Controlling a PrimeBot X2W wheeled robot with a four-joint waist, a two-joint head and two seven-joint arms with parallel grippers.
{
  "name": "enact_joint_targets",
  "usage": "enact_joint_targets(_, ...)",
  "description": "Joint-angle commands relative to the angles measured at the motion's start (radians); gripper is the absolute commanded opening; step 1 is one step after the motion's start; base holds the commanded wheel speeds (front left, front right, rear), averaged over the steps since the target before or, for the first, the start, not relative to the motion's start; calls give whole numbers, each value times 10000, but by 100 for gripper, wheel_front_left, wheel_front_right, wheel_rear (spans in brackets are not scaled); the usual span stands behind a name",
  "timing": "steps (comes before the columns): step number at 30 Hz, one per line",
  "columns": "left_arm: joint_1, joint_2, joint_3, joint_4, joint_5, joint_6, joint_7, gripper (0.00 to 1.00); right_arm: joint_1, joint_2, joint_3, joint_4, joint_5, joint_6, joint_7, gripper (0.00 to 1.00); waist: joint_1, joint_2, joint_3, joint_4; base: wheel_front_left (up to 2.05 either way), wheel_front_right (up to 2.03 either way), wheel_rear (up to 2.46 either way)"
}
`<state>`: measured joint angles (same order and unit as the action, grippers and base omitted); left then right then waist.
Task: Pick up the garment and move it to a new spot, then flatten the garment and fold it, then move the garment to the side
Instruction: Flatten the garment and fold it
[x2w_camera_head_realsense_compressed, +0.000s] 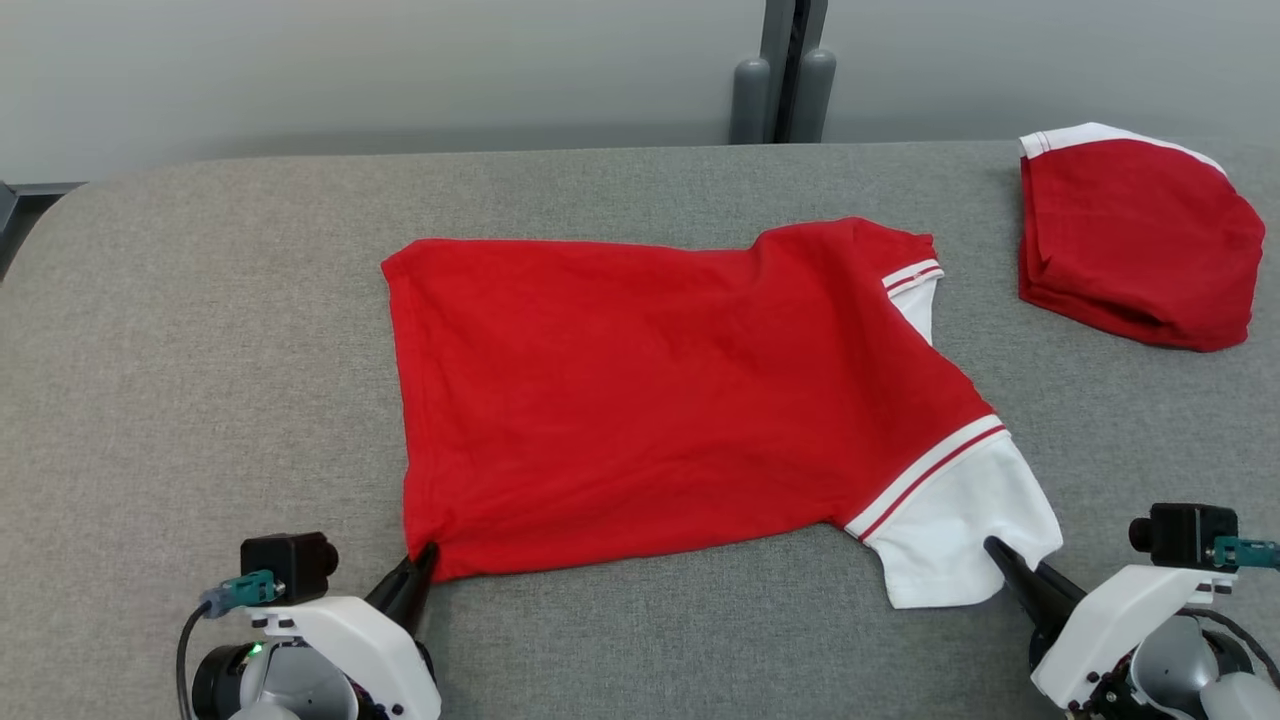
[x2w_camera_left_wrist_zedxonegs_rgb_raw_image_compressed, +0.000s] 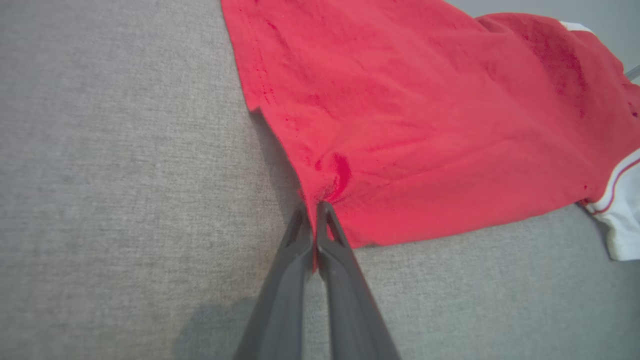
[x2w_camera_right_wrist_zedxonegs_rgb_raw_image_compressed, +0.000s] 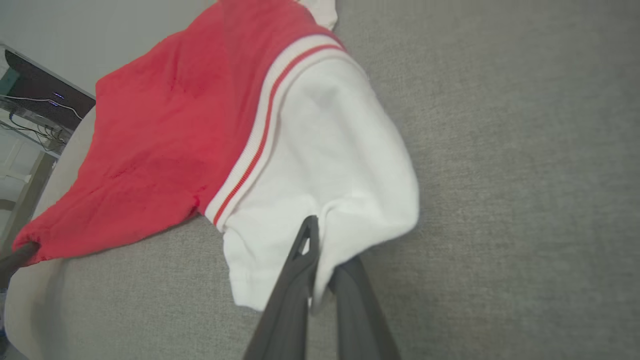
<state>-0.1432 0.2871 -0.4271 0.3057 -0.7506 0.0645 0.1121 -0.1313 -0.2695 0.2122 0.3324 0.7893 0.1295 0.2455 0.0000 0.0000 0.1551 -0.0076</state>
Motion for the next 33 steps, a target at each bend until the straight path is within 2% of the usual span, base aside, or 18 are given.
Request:
enact_joint_targets(1,207,144,77,-201,6,81,18,0,131,-176,22,-135,77,23,-93,0,0,0,-61,16,0,0,0)
enact_joint_targets(11,1127,1009,539,-2918,-123,786,459,0,878,-834,-176,-1836,948,22,-504,0,0,0,-403,155,0,0,0)
enact_joint_targets(20,1389,1415,695,-4525,-429,1006,1147,0,724,-957,-651,-3545,1656,23,-1157,0,0,0,-444,82,0,0,0)
enact_joint_targets(25,713,1662,793,-4881,-644,758,1601,0,18,-1037,-623,-3867,1663,23,-1377,0,0,0,-231,7,0,0,0)
enact_joint_targets(29,-421,1930,1018,-4709,-1078,384,2265,0,-1197,-1089,-577,-3853,1867,23,-1278,0,0,0,176,-43,0,0,0)
enact_joint_targets(33,-2130,1934,1525,-4019,-2287,-188,3154,0,-3040,-1385,-65,-3726,2104,23,-910,0,0,0,901,-115,0,0,0)
